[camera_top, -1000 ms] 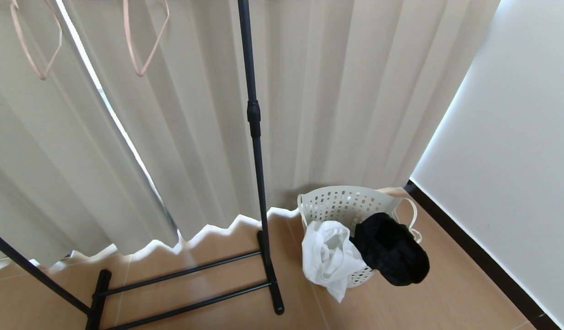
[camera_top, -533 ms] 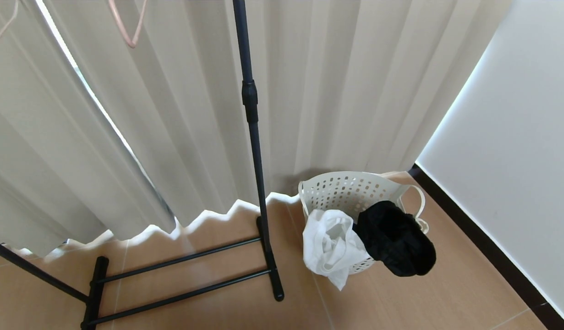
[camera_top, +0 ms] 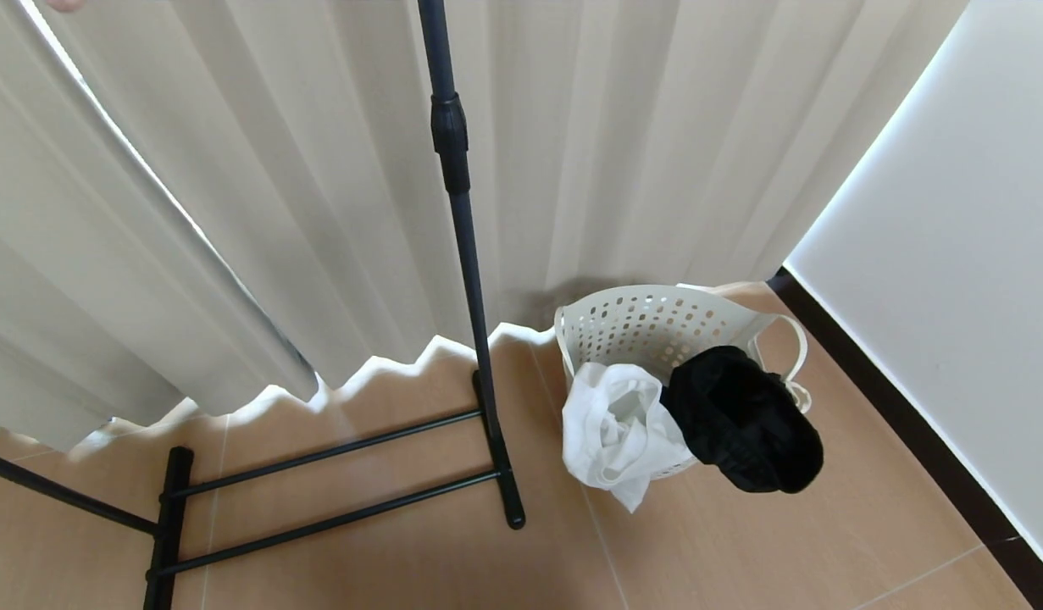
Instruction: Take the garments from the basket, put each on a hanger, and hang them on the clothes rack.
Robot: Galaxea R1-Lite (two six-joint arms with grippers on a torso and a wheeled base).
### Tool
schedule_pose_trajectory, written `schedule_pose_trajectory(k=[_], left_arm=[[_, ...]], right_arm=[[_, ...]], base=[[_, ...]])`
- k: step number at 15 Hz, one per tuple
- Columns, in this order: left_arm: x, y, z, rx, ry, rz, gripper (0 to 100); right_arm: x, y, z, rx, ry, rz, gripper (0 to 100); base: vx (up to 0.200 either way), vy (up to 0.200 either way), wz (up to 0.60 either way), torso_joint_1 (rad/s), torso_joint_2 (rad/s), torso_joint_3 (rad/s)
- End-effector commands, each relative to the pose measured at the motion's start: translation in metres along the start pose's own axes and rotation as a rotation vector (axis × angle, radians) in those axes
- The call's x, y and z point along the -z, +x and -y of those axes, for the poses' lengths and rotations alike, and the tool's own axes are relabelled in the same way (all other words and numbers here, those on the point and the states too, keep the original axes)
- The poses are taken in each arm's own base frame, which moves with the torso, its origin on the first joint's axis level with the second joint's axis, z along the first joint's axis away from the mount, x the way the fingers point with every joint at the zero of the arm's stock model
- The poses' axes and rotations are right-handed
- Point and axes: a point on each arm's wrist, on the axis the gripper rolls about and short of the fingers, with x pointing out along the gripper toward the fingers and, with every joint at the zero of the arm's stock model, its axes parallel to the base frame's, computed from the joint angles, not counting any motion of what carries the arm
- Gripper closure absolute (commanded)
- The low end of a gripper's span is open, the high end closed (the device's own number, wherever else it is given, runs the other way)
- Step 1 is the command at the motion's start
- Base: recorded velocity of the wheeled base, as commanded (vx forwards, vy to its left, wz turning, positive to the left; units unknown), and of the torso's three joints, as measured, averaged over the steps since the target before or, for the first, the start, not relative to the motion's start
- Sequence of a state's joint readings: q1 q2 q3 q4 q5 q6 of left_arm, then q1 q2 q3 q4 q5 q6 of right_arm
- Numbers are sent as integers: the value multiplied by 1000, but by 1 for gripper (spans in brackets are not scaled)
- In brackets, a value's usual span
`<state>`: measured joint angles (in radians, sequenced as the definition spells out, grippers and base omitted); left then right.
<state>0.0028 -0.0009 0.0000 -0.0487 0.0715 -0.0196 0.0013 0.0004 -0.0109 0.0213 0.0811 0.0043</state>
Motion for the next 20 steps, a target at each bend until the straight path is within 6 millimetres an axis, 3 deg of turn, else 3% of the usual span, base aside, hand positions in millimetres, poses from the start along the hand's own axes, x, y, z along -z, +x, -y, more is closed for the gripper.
schedule_pose_trajectory(k=[1,15,18,20], left_arm=[[0,0,0,-1,0,0,0],[0,0,0,-4,-3,1,0],[0,0,0,-4,-4,3,0],[0,0,0,-4,-4,3,0]], right_arm=[[0,0,0,0,-1,0,0],[0,1,-1,-43,-63,-23,0],[-8,18,-2,-220,-75,-201,0],[-21,43,-3,-301,-56,-317,0]], base=[[0,0,0,7,12,-188],[0,0,0,3,1,-183],[0,0,0,0,0,0],[0,0,0,0,0,0]])
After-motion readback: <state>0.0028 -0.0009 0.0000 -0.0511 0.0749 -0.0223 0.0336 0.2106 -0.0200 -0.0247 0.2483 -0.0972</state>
